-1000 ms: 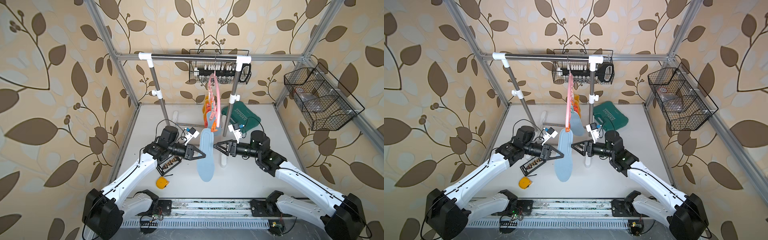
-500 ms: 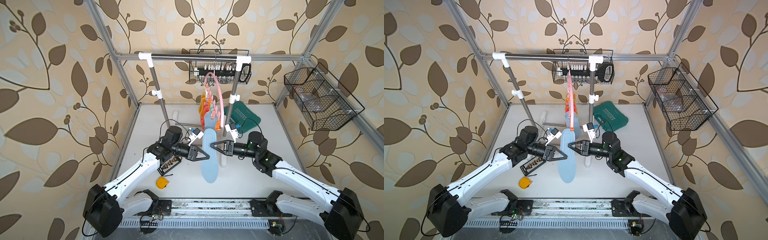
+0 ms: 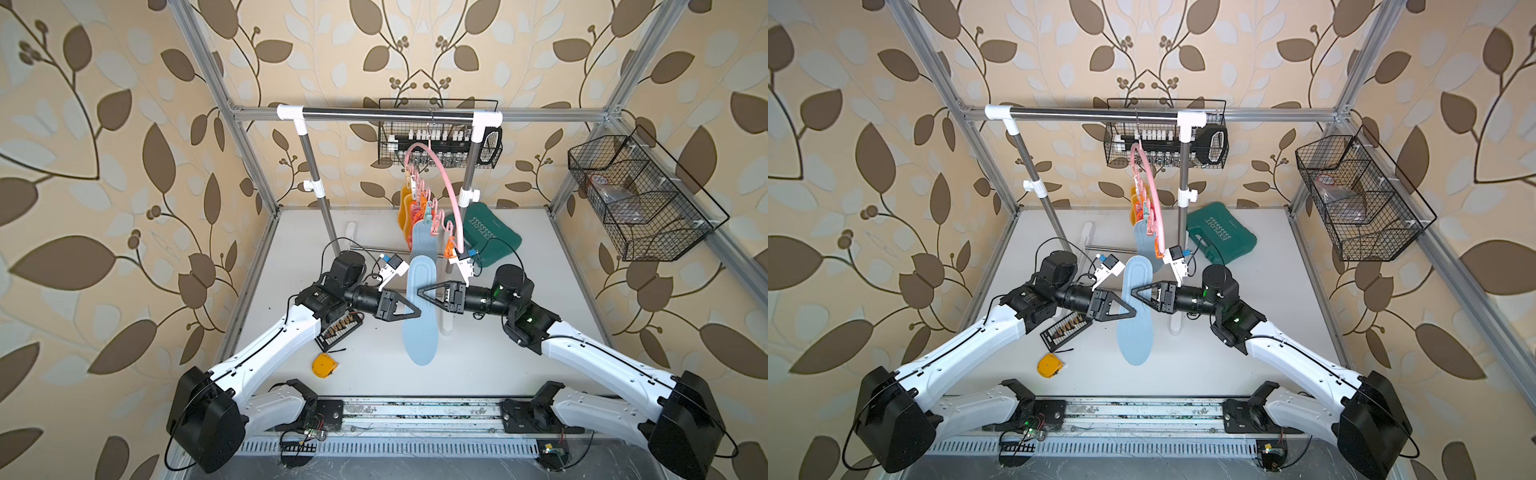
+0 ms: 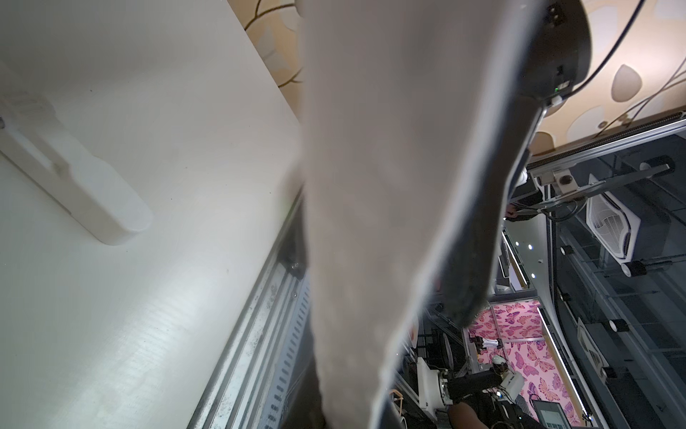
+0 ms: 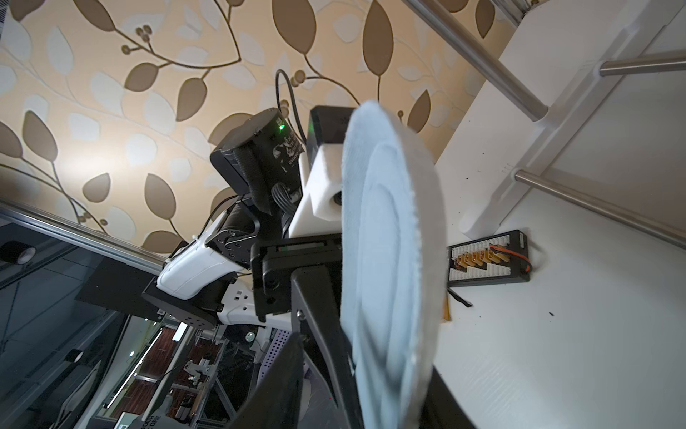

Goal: Take the shoe insoles off the hanger
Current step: Place the insole at the center of the board.

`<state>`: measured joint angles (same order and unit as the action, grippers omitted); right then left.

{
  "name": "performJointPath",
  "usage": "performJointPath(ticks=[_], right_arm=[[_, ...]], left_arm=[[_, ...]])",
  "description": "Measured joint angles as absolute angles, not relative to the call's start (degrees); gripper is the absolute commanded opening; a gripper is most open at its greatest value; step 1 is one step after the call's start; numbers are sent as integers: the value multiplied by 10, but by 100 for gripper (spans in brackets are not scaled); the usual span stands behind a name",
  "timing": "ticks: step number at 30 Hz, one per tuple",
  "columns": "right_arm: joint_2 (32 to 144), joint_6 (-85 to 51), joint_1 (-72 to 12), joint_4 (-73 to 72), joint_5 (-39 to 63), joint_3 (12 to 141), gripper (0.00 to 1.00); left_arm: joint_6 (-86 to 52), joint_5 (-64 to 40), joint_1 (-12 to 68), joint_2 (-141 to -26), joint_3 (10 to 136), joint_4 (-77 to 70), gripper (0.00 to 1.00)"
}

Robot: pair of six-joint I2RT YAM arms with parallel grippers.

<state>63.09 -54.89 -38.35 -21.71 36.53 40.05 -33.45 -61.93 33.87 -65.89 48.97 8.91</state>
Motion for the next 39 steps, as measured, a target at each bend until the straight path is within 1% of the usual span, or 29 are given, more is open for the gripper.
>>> performJointPath(ticks=[3, 4, 6, 7, 9, 11, 12, 14, 18, 19, 21, 22, 26, 30, 35, 39], right_arm=[[632, -553, -386, -223, 367, 394, 23], [632, -551, -386, -224, 367, 394, 17], [633, -548, -386, -229, 368, 393, 1], [634, -547, -386, -230, 369, 393, 0], [640, -547, -386, -229, 371, 393, 0], [646, -536, -386, -219, 373, 393, 0], [647, -527, -386, -209, 373, 393, 0], [648, -500, -386, -173, 367, 395, 0], [644, -446, -386, -104, 346, 395, 0], [642, -433, -386, -88, 338, 395, 0], [641, -411, -386, -63, 326, 395, 0], [641, -401, -386, -52, 320, 395, 0], [648, -367, -387, -18, 303, 394, 0], [691, -341, -397, 6, 295, 394, 0], [754, -327, -438, 12, 275, 392, 0], [810, -321, -470, 8, 259, 392, 0]], left_arm=[[-336, -620, 339, -659, 490, 82, 16], [-336, -620, 339, -659, 490, 80, 18], [-334, -619, 339, -659, 490, 79, 25], [-333, -618, 339, -659, 490, 81, 28], [-330, -616, 339, -659, 491, 86, 42], [-327, -612, 339, -659, 492, 95, 58], [-323, -607, 339, -659, 494, 101, 63], [-313, -590, 339, -658, 501, 130, 70], [-294, -538, 338, -642, 514, 182, 78], [-287, -520, 338, -633, 515, 197, 83], [-278, -479, 338, -618, 521, 225, 97], [-276, -450, 338, -611, 527, 242, 99], [-279, -303, 338, -587, 552, 309, 99], [-286, -167, 337, -585, 566, 367, 99], [-299, -70, 337, -574, 561, 400, 99], [-306, -25, 337, -552, 555, 411, 99]])
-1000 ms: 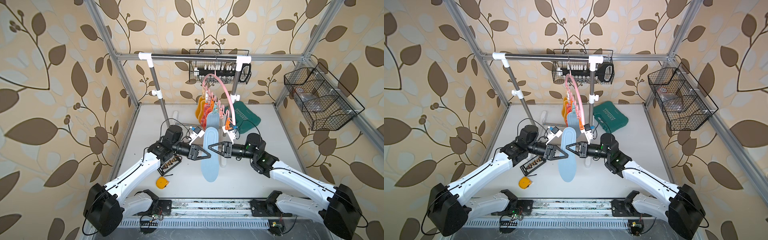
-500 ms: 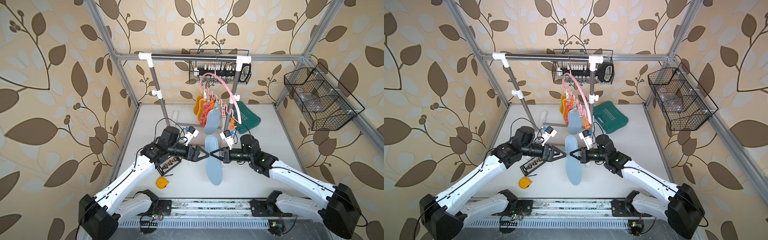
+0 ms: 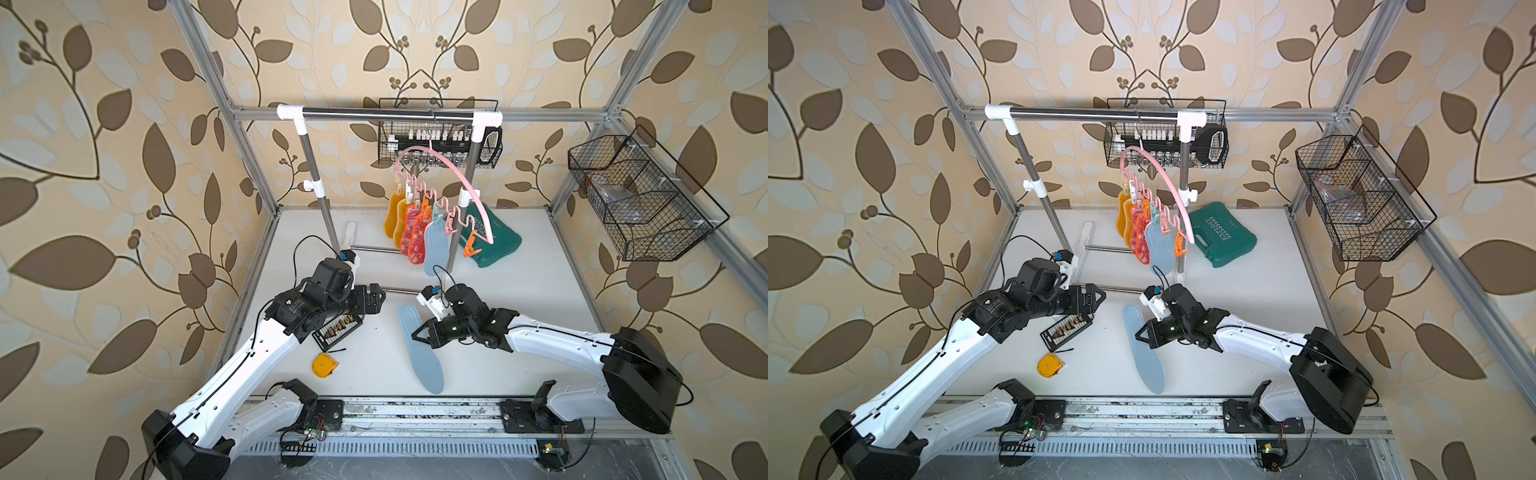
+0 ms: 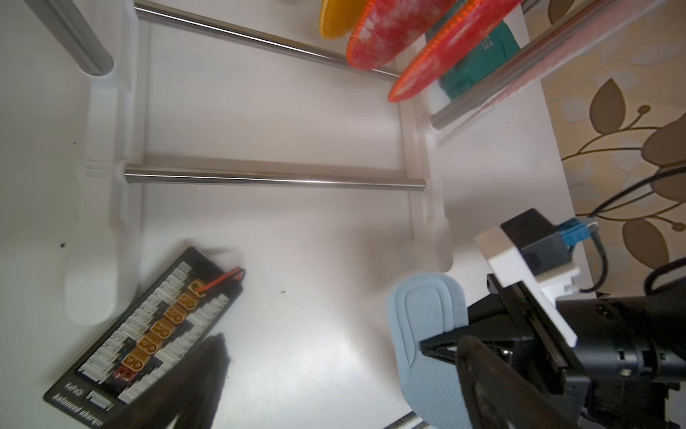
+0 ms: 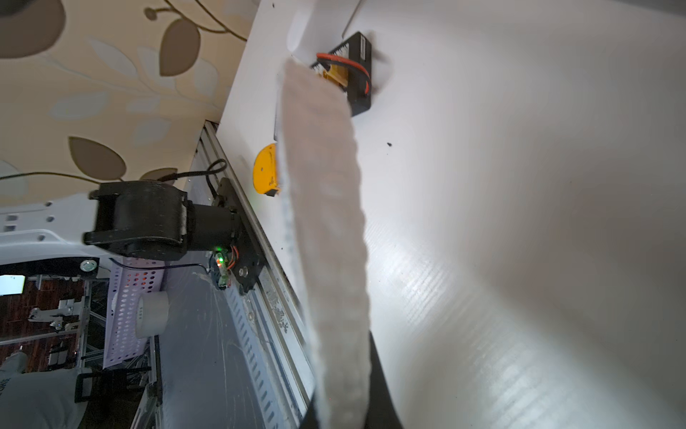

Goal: Take the shoe insoles off the hanger
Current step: Place the insole at the center of the board.

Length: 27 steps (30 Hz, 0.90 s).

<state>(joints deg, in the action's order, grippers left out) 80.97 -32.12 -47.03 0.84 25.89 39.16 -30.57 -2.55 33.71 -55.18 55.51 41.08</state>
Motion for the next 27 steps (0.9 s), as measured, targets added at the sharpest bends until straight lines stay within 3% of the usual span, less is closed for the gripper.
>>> performJointPath(ticks=[9, 19, 27], right_arm=[[915, -320, -483, -5, 238, 403, 0], [941, -313, -483, -4, 226, 451, 0], [978, -423, -488, -80, 220, 452, 0]], left_arm=[[-317, 12, 337, -538, 532, 427, 99], [-319, 19, 337, -530, 530, 434, 99], [-321, 32, 337, -526, 523, 432, 99]])
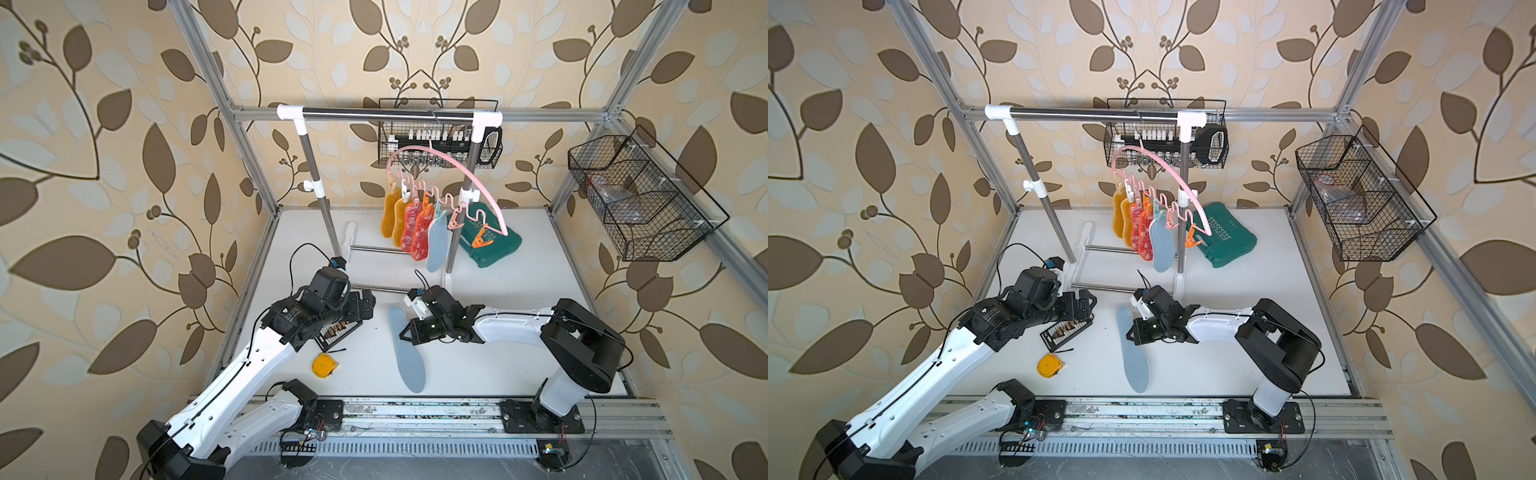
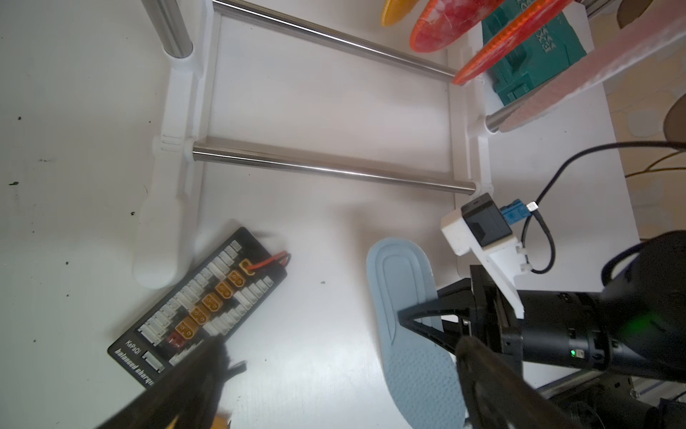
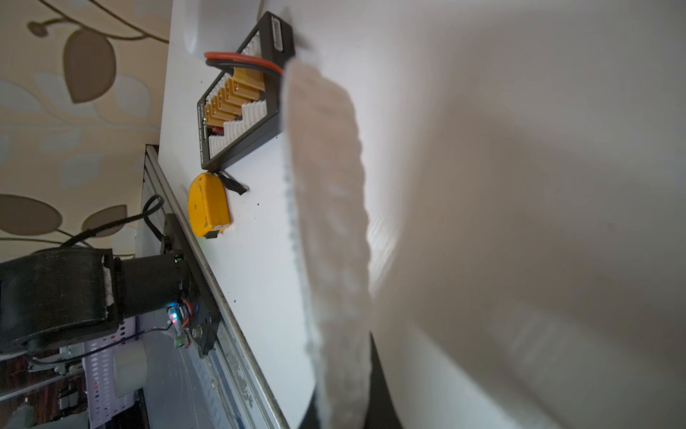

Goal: Take the shoe insoles off the hanger
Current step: Place the insole at the center of the board.

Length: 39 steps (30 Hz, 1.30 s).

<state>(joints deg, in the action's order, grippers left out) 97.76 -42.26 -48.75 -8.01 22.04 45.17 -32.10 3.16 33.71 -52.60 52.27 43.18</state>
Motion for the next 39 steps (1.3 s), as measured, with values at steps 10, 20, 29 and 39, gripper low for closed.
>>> performJointPath(ticks=[10, 20, 29, 39], right_arm=[[1065, -582, -534, -183, 183, 473, 4], [1109, -629, -546, -187, 165, 523, 10], [1119, -643, -558, -202, 155, 534, 29], [1065, -634, -557, -121, 113, 523, 40]], left_arm=[[-338, 65, 333, -525, 522, 439, 99], [-349, 73, 333, -510, 510, 440, 99], [-350, 73, 332, -498, 502, 436, 99], [-356, 72, 329, -486, 490, 434, 99]])
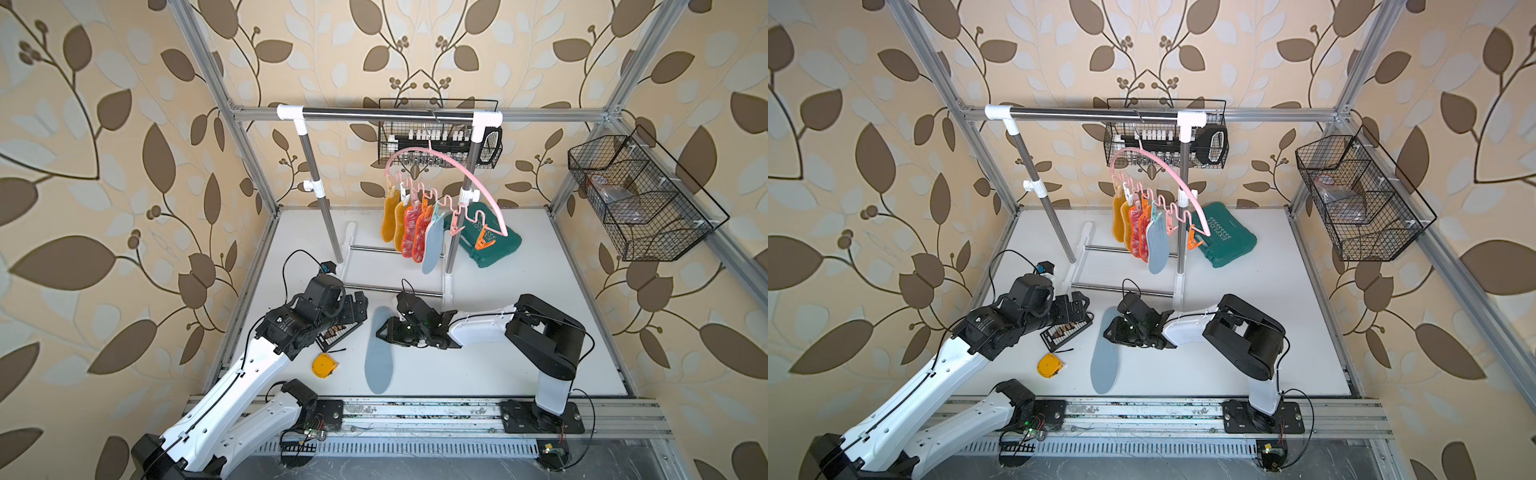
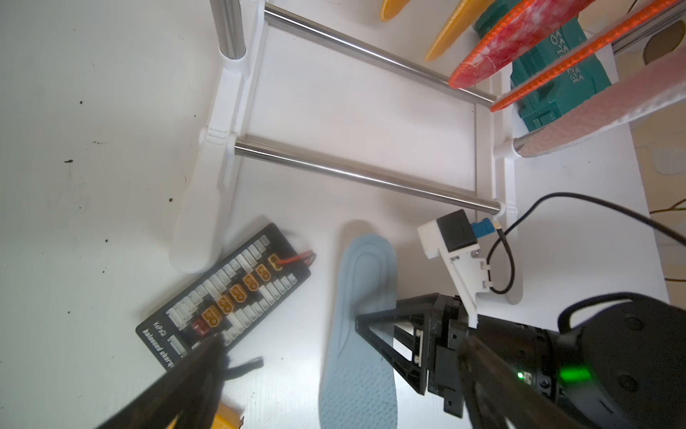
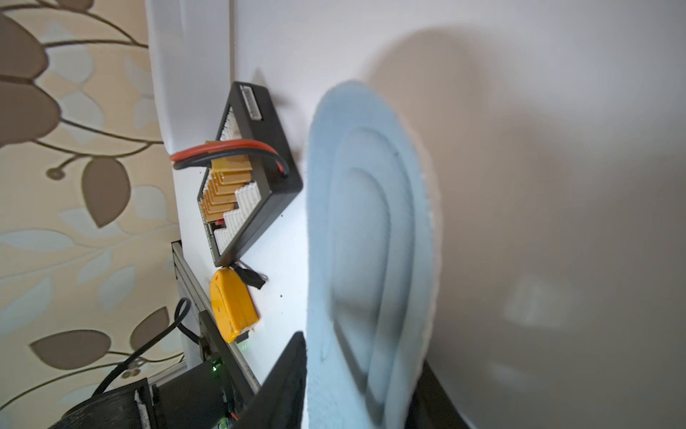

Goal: Take the shoe insoles off the hanger
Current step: Place the insole at the center of the board.

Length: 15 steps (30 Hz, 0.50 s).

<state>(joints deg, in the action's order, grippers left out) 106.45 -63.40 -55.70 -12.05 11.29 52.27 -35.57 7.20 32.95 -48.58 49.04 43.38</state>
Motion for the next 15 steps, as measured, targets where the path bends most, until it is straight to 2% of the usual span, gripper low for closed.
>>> performJointPath(ticks=[8, 11, 12, 15], right_arm=[[1023, -617, -549, -66, 86, 501, 44], [1011, -601, -542, -58, 85, 495, 48], [1004, -596, -538, -56, 86, 491, 59], [979, -569, -529, -52, 85, 477, 60]], left_arm=[[-361, 65, 329, -481, 485, 430, 99], [-362, 55, 329, -481, 483, 425, 99], [-363, 53, 329, -481, 483, 423, 99], [-364, 41, 329, -480, 480, 415, 99]])
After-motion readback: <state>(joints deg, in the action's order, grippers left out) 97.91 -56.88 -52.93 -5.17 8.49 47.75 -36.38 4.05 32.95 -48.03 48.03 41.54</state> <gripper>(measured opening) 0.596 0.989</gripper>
